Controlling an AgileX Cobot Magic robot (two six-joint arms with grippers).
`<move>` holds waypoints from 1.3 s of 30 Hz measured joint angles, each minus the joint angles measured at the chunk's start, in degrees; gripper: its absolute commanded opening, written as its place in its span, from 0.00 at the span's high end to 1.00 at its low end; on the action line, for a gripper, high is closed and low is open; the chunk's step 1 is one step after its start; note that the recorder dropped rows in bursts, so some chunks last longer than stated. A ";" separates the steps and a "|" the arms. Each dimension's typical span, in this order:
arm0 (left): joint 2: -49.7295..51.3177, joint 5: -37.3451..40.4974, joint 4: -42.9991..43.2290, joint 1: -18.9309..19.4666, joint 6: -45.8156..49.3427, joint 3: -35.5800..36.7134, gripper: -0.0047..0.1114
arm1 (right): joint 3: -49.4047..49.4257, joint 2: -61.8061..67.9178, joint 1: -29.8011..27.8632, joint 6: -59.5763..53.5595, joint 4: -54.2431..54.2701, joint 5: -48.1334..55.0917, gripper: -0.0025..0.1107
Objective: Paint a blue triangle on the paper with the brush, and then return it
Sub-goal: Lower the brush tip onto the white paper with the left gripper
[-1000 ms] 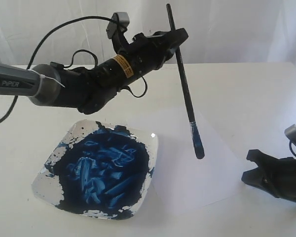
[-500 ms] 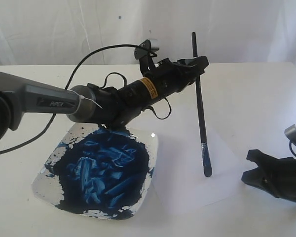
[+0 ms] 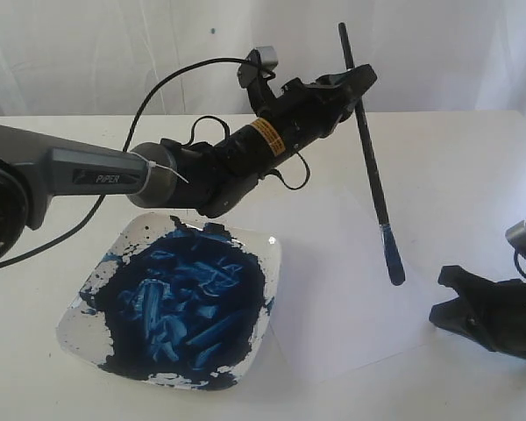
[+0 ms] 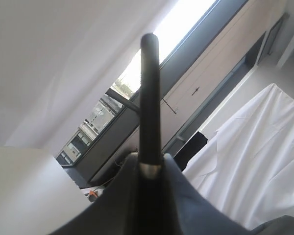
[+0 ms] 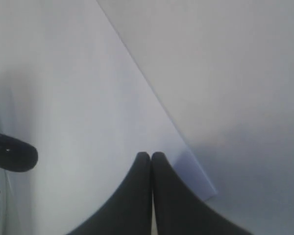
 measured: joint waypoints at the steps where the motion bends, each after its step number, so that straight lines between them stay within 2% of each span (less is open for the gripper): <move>1: 0.00 0.54 0.07 0.00 -0.14 0.00 0.96 | 0.00 0.00 0.00 0.00 0.00 0.00 0.98; 16: 0.21 5.22 0.44 0.00 -0.14 0.00 0.96 | 0.00 0.00 0.00 0.00 0.00 0.00 0.98; 39: 0.21 5.05 0.08 0.00 2.40 0.00 0.96 | 0.00 0.00 0.00 0.00 0.00 0.00 0.98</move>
